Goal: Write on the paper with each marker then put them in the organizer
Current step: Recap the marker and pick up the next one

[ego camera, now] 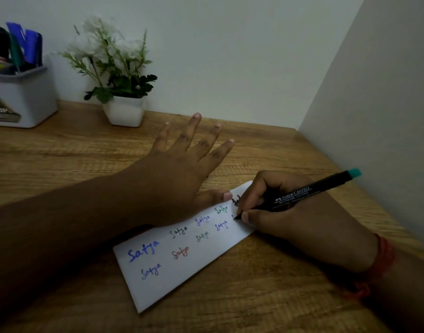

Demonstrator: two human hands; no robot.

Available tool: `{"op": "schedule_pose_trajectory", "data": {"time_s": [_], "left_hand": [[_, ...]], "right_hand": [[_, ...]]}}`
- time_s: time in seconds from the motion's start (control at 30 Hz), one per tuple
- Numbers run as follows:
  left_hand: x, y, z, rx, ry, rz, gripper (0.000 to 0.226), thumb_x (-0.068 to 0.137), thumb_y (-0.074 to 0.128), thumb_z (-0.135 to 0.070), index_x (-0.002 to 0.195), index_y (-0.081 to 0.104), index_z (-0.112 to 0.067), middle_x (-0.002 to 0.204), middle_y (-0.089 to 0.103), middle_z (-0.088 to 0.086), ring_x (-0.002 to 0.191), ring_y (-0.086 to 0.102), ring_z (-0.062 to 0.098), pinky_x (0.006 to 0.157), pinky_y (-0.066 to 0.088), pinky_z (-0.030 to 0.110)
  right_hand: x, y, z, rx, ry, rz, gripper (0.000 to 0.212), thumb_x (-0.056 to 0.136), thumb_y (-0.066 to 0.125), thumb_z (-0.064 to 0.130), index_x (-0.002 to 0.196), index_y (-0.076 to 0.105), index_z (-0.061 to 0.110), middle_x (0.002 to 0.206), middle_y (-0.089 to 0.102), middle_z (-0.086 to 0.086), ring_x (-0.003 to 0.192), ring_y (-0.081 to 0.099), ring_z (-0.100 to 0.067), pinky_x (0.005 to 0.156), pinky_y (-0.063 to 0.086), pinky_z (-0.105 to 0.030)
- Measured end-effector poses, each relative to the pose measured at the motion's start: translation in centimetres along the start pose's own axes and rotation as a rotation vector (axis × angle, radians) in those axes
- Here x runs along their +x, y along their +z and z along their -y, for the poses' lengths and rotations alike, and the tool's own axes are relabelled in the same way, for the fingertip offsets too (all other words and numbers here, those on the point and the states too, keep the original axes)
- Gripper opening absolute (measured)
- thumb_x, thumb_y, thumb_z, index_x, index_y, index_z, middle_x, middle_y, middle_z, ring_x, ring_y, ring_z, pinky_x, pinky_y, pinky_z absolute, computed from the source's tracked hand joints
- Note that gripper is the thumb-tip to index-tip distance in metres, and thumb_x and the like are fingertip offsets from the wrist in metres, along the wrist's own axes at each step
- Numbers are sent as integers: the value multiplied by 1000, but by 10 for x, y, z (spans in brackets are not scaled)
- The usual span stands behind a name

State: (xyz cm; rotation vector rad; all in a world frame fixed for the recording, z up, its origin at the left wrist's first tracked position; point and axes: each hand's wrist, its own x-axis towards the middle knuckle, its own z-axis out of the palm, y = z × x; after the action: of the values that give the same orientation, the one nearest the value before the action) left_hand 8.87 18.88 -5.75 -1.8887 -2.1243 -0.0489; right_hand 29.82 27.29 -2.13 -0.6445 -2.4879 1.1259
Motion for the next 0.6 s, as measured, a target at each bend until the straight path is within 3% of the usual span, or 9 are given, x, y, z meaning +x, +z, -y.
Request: {"op": "schedule_pose_trajectory", "data": {"time_s": [0.2, 0.6], "left_hand": [[0, -1, 0, -10, 1, 13, 83, 79, -5, -82, 145, -31, -38, 157, -35, -5, 141, -38, 26, 115, -6, 64], [1, -1, 0, -18, -4, 26, 83, 81, -2, -81, 145, -31, -38, 156, -35, -5, 141, -38, 26, 115, -6, 64]], "right_hand": [[0, 1, 0, 11, 53, -46, 8, 80, 78, 13, 77, 73, 19, 87, 76, 3, 85, 71, -15, 77, 57, -38], [1, 1, 2, 23, 62, -57, 9, 80, 77, 11, 75, 72, 17, 85, 77, 2, 83, 71, -16, 73, 55, -35]]}}
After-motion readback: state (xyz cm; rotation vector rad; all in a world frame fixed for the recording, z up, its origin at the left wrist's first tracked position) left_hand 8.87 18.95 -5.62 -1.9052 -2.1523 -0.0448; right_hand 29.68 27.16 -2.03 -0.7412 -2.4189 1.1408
